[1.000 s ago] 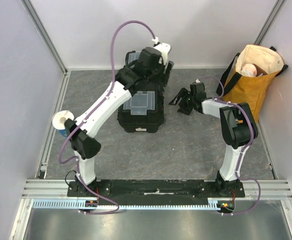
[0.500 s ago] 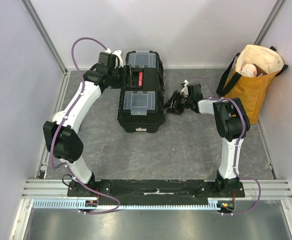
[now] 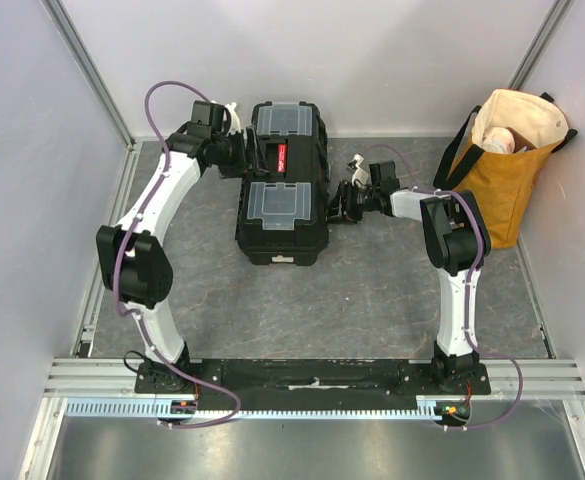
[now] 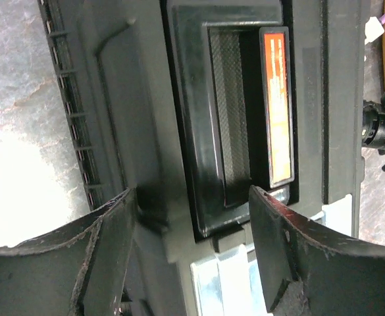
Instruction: Pack the tool kit
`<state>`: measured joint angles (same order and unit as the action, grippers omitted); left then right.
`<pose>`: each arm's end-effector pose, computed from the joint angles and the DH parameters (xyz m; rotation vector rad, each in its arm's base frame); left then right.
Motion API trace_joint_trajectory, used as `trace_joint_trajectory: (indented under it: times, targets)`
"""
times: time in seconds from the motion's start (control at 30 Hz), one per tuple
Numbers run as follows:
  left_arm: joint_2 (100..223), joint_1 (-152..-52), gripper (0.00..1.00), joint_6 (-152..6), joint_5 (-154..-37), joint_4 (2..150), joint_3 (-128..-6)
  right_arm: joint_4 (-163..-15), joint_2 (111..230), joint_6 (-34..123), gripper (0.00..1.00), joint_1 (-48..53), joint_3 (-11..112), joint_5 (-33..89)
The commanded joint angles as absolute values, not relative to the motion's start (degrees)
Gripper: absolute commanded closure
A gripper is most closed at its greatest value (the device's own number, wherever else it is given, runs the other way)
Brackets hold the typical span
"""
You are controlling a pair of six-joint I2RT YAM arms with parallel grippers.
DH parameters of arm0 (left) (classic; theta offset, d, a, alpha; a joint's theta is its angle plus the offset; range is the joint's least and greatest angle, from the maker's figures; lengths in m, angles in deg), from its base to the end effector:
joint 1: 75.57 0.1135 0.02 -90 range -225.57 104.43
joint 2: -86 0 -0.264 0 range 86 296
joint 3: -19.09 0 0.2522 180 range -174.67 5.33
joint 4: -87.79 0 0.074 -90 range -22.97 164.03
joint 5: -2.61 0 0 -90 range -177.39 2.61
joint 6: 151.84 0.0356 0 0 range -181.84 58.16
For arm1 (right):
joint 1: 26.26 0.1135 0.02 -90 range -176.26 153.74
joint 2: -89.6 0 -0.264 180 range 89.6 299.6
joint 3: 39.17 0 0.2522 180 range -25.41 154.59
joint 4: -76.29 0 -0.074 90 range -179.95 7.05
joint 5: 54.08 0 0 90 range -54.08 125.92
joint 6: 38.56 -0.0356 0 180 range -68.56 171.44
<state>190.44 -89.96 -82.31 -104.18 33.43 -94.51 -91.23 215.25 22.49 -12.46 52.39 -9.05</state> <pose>0.3955 -0.1121 0.3326 0.0185 2.4092 -0.6355 0.4319 0.1320 0.1146 -0.0762 2.4454 1.2809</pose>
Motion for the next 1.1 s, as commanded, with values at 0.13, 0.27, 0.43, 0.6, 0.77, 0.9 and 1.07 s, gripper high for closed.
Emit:
trace_joint_trajectory:
  times: [0.13,0.27,0.43,0.6,0.77,0.9,1.07]
  targets:
    - [197.9,-90.4,0.28,-78.5,-113.1,32.5,-104.3,-76.2,220.3,40.9,0.48,-13.9,55.5,-17.6]
    - [199.8,-90.2,0.28,-78.5,-113.1,32.5,-105.9,-68.4,219.9,50.9,0.47,-14.2,57.2,-21.9]
    - [202.0,-90.1,0.28,-77.7,-114.1,32.1,-109.3,-63.6,220.9,56.5,0.46,-15.4,61.1,-22.7]
    - [203.0,-90.1,0.28,-77.5,-114.1,32.0,-111.0,-73.2,222.4,43.9,0.46,-15.5,61.0,-12.3]
    - [203.1,-90.1,0.28,-77.3,-113.2,31.8,-111.3,-84.3,222.1,34.5,0.51,-15.5,57.3,-8.4]
    - [203.0,-89.9,0.28,-77.1,-112.3,31.3,-111.3,-88.4,221.7,31.0,0.56,-16.0,56.3,-6.7]
    - [202.5,-90.0,0.29,-77.3,-111.1,31.0,-111.2,-96.2,218.4,26.3,0.63,-17.6,52.1,-5.9]
